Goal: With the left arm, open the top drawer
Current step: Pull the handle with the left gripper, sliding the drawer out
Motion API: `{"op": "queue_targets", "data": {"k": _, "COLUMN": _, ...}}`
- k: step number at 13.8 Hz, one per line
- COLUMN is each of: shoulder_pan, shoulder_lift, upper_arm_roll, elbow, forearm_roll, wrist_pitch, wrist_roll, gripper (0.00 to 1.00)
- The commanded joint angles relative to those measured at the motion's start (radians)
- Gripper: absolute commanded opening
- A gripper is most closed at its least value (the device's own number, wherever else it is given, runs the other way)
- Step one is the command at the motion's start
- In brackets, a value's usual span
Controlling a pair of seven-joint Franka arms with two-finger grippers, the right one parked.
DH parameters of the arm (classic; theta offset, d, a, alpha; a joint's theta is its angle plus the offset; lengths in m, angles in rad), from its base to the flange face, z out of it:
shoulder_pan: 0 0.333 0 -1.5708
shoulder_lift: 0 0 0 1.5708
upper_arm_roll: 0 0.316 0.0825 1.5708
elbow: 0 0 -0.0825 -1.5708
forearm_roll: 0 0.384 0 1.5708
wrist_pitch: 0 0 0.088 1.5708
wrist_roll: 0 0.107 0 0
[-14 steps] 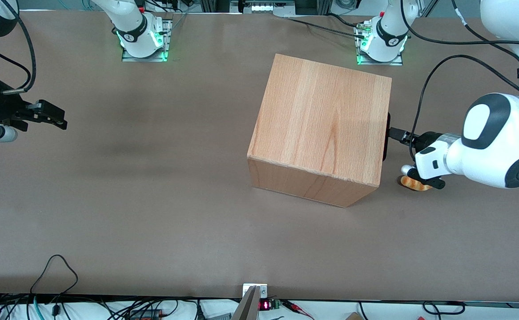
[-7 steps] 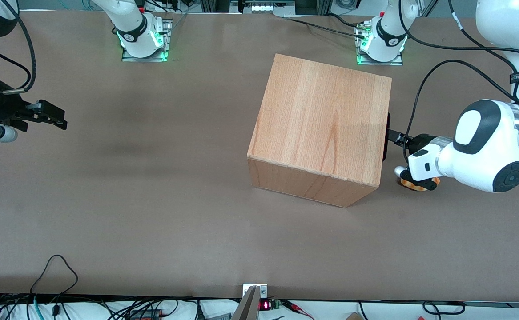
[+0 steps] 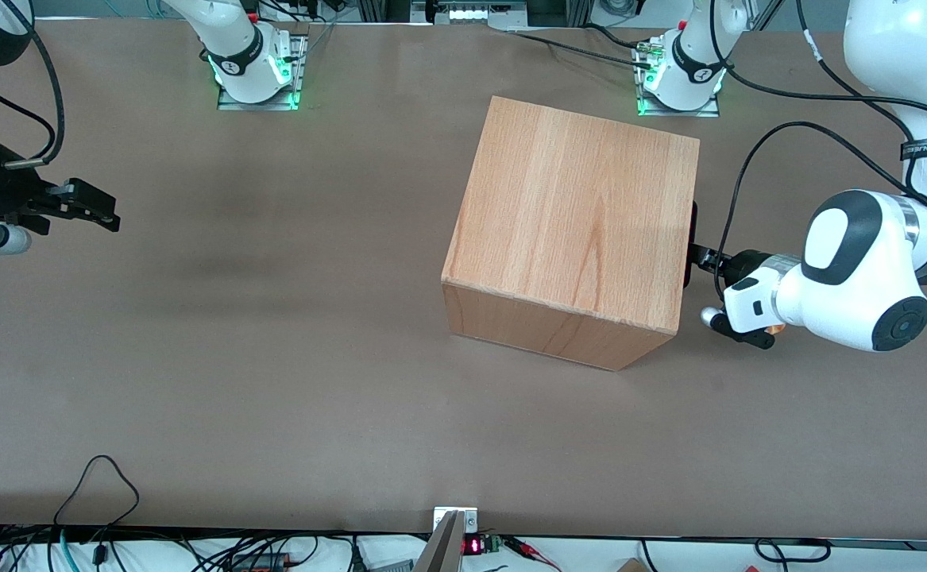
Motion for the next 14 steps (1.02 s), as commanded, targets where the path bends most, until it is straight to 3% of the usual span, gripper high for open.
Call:
{"op": "queue_targets", "data": {"k": 1, "shoulder_pan": -0.006, "shoulder_lift": 0.011, "upper_arm_roll": 0.0, "elbow": 0.025, "forearm_roll": 0.031, "wrist_pitch": 0.014, "wrist_roll": 0.013, "gripper": 1.0}}
{"op": "queue_targets", "data": {"k": 3, "shoulder_pan": -0.007, "shoulder_lift": 0.01, "upper_arm_roll": 0.0, "elbow": 0.03, "forearm_roll": 0.061, "wrist_pitch": 0.016, "wrist_roll": 0.014, "gripper": 1.0}}
{"op": "queue_targets", "data": {"k": 14, "shoulder_pan": 0.028, "shoulder_lift": 0.038, "upper_arm_roll": 0.063, "elbow": 0.065, "forearm_roll": 0.064, "wrist_pitch": 0.052, "wrist_roll": 0.014, "gripper": 1.0}}
